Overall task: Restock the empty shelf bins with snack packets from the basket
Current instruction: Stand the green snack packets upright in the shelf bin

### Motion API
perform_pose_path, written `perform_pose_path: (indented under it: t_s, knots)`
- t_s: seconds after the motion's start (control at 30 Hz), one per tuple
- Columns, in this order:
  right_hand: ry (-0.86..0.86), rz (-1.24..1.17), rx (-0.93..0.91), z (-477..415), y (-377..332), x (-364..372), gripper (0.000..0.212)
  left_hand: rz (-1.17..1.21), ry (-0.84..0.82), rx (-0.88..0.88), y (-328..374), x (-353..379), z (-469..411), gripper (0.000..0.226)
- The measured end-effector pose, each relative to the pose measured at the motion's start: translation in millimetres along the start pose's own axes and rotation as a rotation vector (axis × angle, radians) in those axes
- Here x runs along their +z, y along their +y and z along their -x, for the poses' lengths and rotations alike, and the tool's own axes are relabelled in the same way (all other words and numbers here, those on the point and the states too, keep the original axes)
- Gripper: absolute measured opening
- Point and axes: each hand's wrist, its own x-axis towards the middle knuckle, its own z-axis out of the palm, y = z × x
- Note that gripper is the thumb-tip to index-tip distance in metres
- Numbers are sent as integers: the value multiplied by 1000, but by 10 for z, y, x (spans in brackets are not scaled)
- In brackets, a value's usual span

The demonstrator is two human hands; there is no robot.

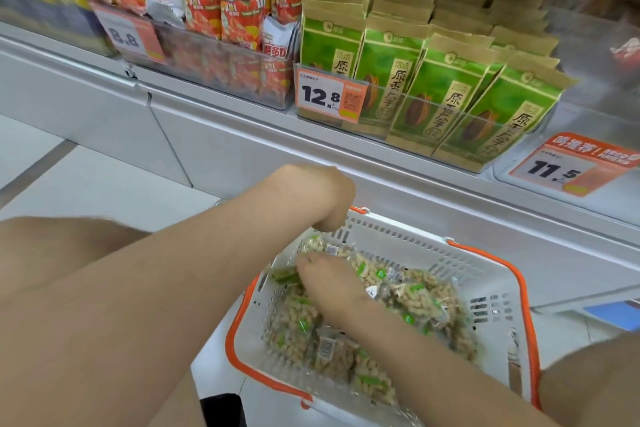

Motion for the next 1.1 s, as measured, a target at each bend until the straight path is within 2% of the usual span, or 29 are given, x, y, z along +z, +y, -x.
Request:
perform_pose_path:
  t_s: [0.1, 0.2, 0.3, 0.37, 0.43, 0.53, 0.6, 0.67, 0.73, 0.87, 0.97, 1.1]
  knots:
    - [185, -207, 241, 12, 289, -281, 37, 5, 18, -56, -27, -96, 77, 13]
    - [463, -488, 418, 95, 527, -555, 26, 12, 20, -65, -38, -119, 105, 23]
    - [733, -765, 485, 268, 609, -918, 28, 132, -2, -73, -15, -130, 103, 68]
    - [866, -930, 519, 381, 591, -1200, 27, 194, 50, -57, 34, -154, 100, 84]
    - [957, -1028, 565, 438, 593, -1458, 21, 232, 179, -35, 66, -191, 64, 74]
    - [1072, -1004, 526, 516, 620, -1790, 18, 378, 387, 16, 91, -314, 76, 41]
    - [1098, -963, 433, 580, 648, -1959, 20, 562, 500, 51, 81, -409, 134, 19]
    - [1113, -888, 376, 658, 704, -2133, 28, 796, 552, 58, 45, -485, 201, 16]
    - [1056, -761, 356, 706, 793, -2297, 32, 980, 550, 71, 6, -540, 266, 8]
    - [808, -422, 266, 701, 988, -2526, 30, 1099, 581, 190, -18, -713, 428, 17]
    - [778, -362, 121, 663, 1086, -2697, 27, 1139, 656, 189, -25, -825, 439, 27]
    - [780, -334, 106, 590, 1257, -2853, 28, 1326, 748, 141, 13, -979, 388, 18]
